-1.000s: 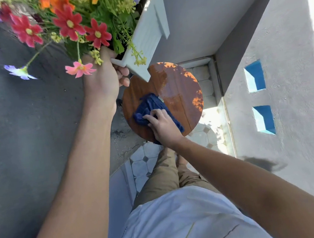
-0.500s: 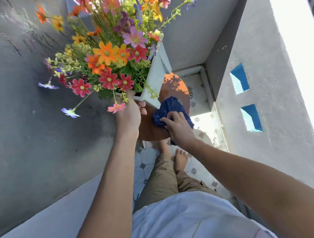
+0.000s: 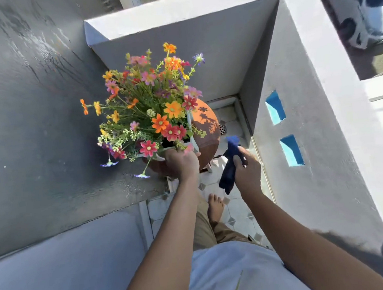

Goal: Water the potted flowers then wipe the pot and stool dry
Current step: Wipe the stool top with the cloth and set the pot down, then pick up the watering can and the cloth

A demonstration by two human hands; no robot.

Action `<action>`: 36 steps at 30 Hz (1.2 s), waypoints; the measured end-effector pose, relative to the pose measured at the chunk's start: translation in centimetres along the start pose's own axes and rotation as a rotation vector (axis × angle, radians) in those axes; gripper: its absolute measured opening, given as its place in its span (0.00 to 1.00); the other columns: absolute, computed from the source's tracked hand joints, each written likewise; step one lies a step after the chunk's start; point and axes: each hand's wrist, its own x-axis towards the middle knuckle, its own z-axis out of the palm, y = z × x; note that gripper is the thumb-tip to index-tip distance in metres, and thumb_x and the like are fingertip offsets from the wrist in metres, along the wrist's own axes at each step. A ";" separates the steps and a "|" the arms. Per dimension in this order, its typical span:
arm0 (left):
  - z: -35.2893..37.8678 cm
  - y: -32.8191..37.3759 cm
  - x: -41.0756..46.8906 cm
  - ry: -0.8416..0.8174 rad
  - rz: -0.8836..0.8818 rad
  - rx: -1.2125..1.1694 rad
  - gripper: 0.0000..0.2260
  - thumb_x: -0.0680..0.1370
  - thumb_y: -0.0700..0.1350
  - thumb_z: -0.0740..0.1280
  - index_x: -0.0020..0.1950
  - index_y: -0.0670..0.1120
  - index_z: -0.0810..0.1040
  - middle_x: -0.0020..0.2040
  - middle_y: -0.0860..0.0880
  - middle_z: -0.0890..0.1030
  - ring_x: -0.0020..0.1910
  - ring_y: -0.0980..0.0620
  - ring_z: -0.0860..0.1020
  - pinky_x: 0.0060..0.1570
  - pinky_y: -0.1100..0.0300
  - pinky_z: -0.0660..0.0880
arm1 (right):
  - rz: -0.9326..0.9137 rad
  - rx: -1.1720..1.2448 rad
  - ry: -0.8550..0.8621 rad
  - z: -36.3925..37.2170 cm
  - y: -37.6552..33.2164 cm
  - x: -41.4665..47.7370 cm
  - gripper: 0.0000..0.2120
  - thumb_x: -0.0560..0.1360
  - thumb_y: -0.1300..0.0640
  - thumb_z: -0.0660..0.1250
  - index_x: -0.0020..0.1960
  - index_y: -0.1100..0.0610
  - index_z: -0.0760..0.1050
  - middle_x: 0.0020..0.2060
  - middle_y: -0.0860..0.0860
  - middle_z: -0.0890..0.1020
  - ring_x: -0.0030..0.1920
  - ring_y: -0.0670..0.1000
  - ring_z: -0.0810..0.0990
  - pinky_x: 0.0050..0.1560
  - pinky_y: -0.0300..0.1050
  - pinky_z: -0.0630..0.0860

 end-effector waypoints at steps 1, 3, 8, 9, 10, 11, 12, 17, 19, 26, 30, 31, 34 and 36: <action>0.4 -0.7 0.0 -0.012 0.003 0.000 0.10 0.69 0.32 0.60 0.45 0.28 0.76 0.39 0.36 0.81 0.29 0.44 0.81 0.32 0.56 0.80 | -0.018 0.007 -0.010 -0.8 -0.2 -0.3 0.15 0.77 0.60 0.63 0.62 0.50 0.79 0.54 0.52 0.82 0.55 0.53 0.80 0.59 0.48 0.76; 1.6 -2.9 1.1 -0.027 0.002 -0.003 0.05 0.72 0.32 0.63 0.43 0.33 0.78 0.41 0.36 0.82 0.31 0.43 0.82 0.30 0.58 0.81 | -0.028 0.055 -0.028 -2.4 -0.4 -0.7 0.15 0.78 0.62 0.63 0.62 0.52 0.79 0.54 0.52 0.82 0.54 0.52 0.81 0.53 0.41 0.75; 3.4 -2.4 -0.9 -0.063 -0.047 0.048 0.05 0.73 0.30 0.69 0.37 0.35 0.78 0.40 0.35 0.83 0.40 0.41 0.83 0.39 0.53 0.76 | 0.020 0.155 -0.055 -4.8 -0.3 -1.5 0.15 0.78 0.58 0.62 0.62 0.46 0.77 0.58 0.51 0.82 0.57 0.50 0.81 0.59 0.48 0.77; 3.8 -2.1 -1.4 -0.075 -0.089 0.047 0.03 0.74 0.32 0.68 0.41 0.34 0.79 0.43 0.34 0.83 0.44 0.39 0.83 0.43 0.52 0.76 | 0.016 0.165 -0.051 -5.2 -0.3 -1.7 0.15 0.79 0.58 0.62 0.62 0.45 0.77 0.57 0.51 0.83 0.56 0.50 0.81 0.57 0.47 0.77; 4.2 -2.1 -1.4 -0.096 -0.122 0.091 0.06 0.76 0.34 0.67 0.47 0.31 0.79 0.48 0.33 0.83 0.50 0.38 0.82 0.47 0.51 0.77 | 0.011 0.180 -0.046 -5.6 -0.5 -1.9 0.15 0.79 0.59 0.61 0.62 0.46 0.77 0.56 0.51 0.83 0.56 0.51 0.82 0.55 0.46 0.77; 4.4 -1.8 -1.5 -0.142 -0.135 0.153 0.10 0.78 0.37 0.66 0.53 0.30 0.78 0.52 0.32 0.82 0.54 0.37 0.81 0.48 0.51 0.78 | 0.012 0.186 -0.042 -5.8 -0.6 -2.1 0.15 0.80 0.59 0.61 0.63 0.47 0.77 0.55 0.52 0.84 0.55 0.51 0.82 0.53 0.45 0.77; 4.5 -2.0 -1.4 -0.195 -0.142 0.180 0.11 0.80 0.40 0.62 0.56 0.33 0.78 0.51 0.33 0.81 0.54 0.38 0.81 0.45 0.55 0.78 | 0.012 0.193 -0.039 -6.1 -0.7 -2.3 0.16 0.80 0.59 0.61 0.65 0.49 0.77 0.55 0.52 0.84 0.54 0.51 0.82 0.52 0.45 0.77; 4.8 -0.6 -2.4 -0.182 -0.168 0.081 0.19 0.82 0.43 0.55 0.31 0.48 0.69 0.31 0.49 0.72 0.38 0.49 0.75 0.37 0.58 0.74 | -0.008 0.249 -0.008 -7.4 -1.3 -3.7 0.15 0.80 0.60 0.61 0.62 0.48 0.79 0.47 0.53 0.85 0.44 0.49 0.81 0.43 0.44 0.75; 4.6 -1.2 -2.7 -0.199 -0.139 0.047 0.17 0.81 0.44 0.57 0.33 0.44 0.72 0.33 0.45 0.78 0.34 0.46 0.77 0.42 0.48 0.78 | -0.014 0.258 0.017 -8.2 -1.7 -4.4 0.16 0.79 0.60 0.61 0.64 0.50 0.78 0.46 0.51 0.84 0.44 0.47 0.80 0.43 0.40 0.74; 4.4 -4.6 -4.0 -0.587 0.277 0.550 0.28 0.65 0.60 0.54 0.54 0.42 0.77 0.52 0.39 0.83 0.51 0.37 0.82 0.51 0.38 0.79 | -0.023 0.443 0.127 -11.8 -5.9 -8.7 0.14 0.79 0.59 0.62 0.63 0.49 0.77 0.49 0.50 0.85 0.48 0.50 0.82 0.46 0.40 0.77; 1.2 4.8 -14.2 -0.690 0.568 0.534 0.14 0.74 0.53 0.60 0.45 0.45 0.80 0.39 0.47 0.84 0.38 0.46 0.81 0.41 0.54 0.76 | -0.074 0.529 0.237 -16.5 -9.6 -12.3 0.17 0.79 0.59 0.62 0.67 0.49 0.75 0.47 0.46 0.86 0.47 0.47 0.83 0.46 0.41 0.79; 1.0 6.0 -16.6 -0.727 0.639 0.528 0.11 0.76 0.51 0.61 0.47 0.47 0.80 0.38 0.50 0.84 0.37 0.50 0.80 0.40 0.57 0.74 | -0.112 0.532 0.289 -18.3 -10.0 -13.7 0.16 0.79 0.60 0.62 0.65 0.47 0.76 0.45 0.42 0.86 0.47 0.45 0.83 0.47 0.40 0.79; 1.4 7.1 -22.4 -0.913 0.730 0.412 0.10 0.77 0.51 0.62 0.48 0.48 0.80 0.37 0.51 0.84 0.34 0.52 0.78 0.41 0.57 0.74 | -0.194 0.567 0.464 -23.5 -10.4 -17.3 0.12 0.80 0.61 0.62 0.59 0.49 0.79 0.45 0.43 0.85 0.45 0.41 0.81 0.48 0.36 0.78; 1.6 6.8 -25.6 -1.019 0.711 0.358 0.08 0.77 0.49 0.64 0.43 0.47 0.79 0.33 0.51 0.82 0.29 0.52 0.75 0.36 0.56 0.72 | -0.206 0.613 0.581 -26.5 -10.3 -19.4 0.11 0.80 0.59 0.63 0.60 0.51 0.79 0.47 0.46 0.85 0.45 0.40 0.80 0.48 0.34 0.76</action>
